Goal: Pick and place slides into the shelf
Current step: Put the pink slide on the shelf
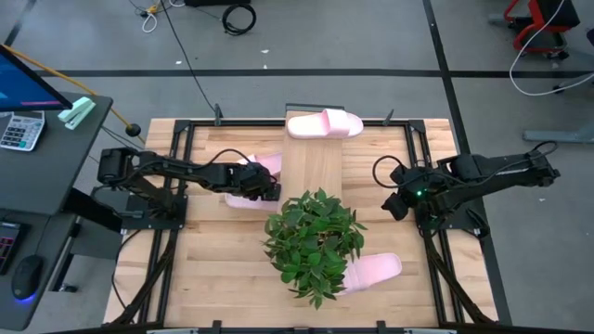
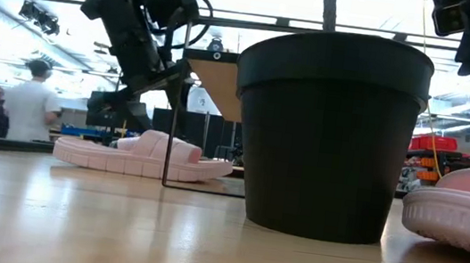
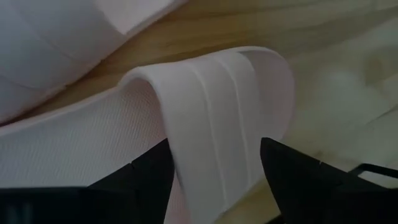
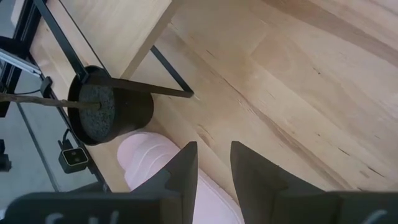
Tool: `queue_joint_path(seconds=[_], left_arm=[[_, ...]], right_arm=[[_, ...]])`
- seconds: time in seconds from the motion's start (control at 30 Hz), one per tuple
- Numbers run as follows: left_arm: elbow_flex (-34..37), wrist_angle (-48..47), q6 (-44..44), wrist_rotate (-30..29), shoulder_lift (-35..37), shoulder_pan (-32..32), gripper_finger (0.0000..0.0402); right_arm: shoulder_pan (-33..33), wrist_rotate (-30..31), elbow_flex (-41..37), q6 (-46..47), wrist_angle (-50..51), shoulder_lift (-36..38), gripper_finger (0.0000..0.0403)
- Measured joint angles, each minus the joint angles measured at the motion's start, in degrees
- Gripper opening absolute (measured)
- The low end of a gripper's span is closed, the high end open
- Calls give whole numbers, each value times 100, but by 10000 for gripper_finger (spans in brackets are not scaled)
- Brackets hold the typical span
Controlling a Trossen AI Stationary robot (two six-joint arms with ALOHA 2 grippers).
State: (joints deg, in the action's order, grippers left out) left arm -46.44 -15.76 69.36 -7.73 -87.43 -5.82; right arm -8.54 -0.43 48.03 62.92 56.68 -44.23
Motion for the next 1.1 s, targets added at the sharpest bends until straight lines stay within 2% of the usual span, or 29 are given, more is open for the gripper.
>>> queue_joint_path(seconds=[0.13, 0.23, 0.53, 0.83, 1.1], left_arm=[[-7, 59, 47, 32, -97, 0, 216], [-16, 77, 52, 45, -182, 0, 181], [-5, -123, -300, -222, -244, 4, 18], [-3, -1097, -429, -452, 39, 0, 13], [-74, -2257, -425, -827, 1351, -13, 13]], right_arm=[[0, 0, 0, 0, 1, 5, 103], [0, 10, 0, -2, 2, 5, 103], [0, 96, 0, -2, 3, 3, 103], [0, 94, 0, -4, 3, 3, 103], [-2, 182, 0, -10, 3, 3, 103]])
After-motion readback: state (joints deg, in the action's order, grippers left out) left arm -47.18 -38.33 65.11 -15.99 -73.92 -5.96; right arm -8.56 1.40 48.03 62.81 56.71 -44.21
